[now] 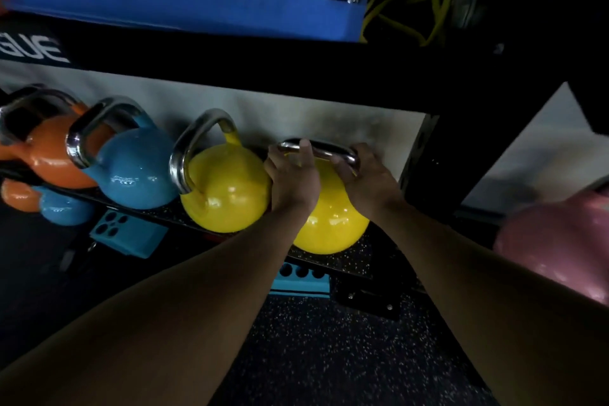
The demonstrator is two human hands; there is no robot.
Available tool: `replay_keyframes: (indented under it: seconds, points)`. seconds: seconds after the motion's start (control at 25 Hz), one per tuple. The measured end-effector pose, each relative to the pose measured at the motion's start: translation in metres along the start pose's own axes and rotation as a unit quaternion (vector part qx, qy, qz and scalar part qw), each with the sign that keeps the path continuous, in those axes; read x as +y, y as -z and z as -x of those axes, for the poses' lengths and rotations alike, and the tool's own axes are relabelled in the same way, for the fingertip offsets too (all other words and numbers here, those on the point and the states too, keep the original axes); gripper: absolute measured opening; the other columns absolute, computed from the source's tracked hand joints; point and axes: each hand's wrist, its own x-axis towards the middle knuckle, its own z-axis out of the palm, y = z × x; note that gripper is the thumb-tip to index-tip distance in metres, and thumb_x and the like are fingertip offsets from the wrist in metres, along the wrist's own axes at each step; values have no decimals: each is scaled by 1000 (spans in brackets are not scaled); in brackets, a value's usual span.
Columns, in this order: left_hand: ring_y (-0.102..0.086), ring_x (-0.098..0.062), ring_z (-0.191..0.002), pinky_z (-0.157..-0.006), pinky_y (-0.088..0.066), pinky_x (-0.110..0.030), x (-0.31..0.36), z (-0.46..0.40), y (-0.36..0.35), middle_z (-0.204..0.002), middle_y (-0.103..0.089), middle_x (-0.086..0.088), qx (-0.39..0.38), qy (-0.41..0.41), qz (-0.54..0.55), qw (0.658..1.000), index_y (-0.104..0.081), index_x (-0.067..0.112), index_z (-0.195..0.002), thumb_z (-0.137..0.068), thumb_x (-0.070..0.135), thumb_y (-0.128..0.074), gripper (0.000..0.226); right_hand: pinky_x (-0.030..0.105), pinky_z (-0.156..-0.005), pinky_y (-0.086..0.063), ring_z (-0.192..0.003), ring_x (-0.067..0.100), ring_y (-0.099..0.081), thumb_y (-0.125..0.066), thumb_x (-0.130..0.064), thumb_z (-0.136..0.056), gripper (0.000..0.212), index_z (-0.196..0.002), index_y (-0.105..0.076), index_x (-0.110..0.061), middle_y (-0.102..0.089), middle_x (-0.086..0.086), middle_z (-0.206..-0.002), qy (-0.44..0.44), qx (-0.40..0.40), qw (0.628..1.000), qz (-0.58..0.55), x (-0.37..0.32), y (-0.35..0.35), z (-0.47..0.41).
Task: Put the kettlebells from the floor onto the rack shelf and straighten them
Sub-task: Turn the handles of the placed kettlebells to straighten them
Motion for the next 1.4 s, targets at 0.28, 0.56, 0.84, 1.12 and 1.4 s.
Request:
replay_keyframes:
  seconds: [0.28, 0.56, 0.84, 1.12, 1.4]
  points:
    - [-41, -31, -135, -93, -35, -29, 4, -28, -7, -149, -43, -15, -139, -60, 15, 988, -36, 16, -147, -104, 42, -28, 51, 30, -69, -45, -84, 18, -63, -41, -52, -97, 36, -111, -53, -22, -65, 4, -93, -51, -8, 972, -231, 11, -7, 38]
    - [-42, -28, -134, -106, -35, -32, 1, -26, -19, -150, -43, -12, -133, -35, 93, 986, -36, 19, -148, -104, 42, -25, 50, 16, -50, -46, -73, 16, -58, -30, -42, -103, 42, -141, -44, -34, -63, 12, -104, -61, 12, 934, -352, -2, -22, 30]
    - [-64, -10, -104, -88, -54, -33, -10, -39, -9, -127, -59, 1, -220, -37, 129, 966, -37, 35, -146, -99, 59, -23, 54, 15, -62, -49, -86, 4, -63, -35, -37, -103, 41, -143, -42, -34, -70, -2, -110, -50, 59, 890, -449, -15, -57, 34]
    - [-41, -26, -137, -112, -36, -49, -19, -65, -8, -155, -38, -5, -269, -55, 168, 947, -30, 40, -149, -102, 50, -26, 48, 23, -88, -49, -122, 12, -55, -33, -38, -103, 39, -142, -39, -44, -55, 0, -141, -73, 60, 878, -469, -28, -73, 26]
    - [-40, -20, -138, -115, -32, -44, -20, -71, -11, -154, -40, -4, -266, -46, 197, 942, -35, 32, -149, -104, 42, -30, 46, 26, -99, -44, -129, 7, -47, -32, -38, -104, 40, -143, -36, -47, -46, -9, -147, -81, 63, 862, -496, -34, -79, 23]
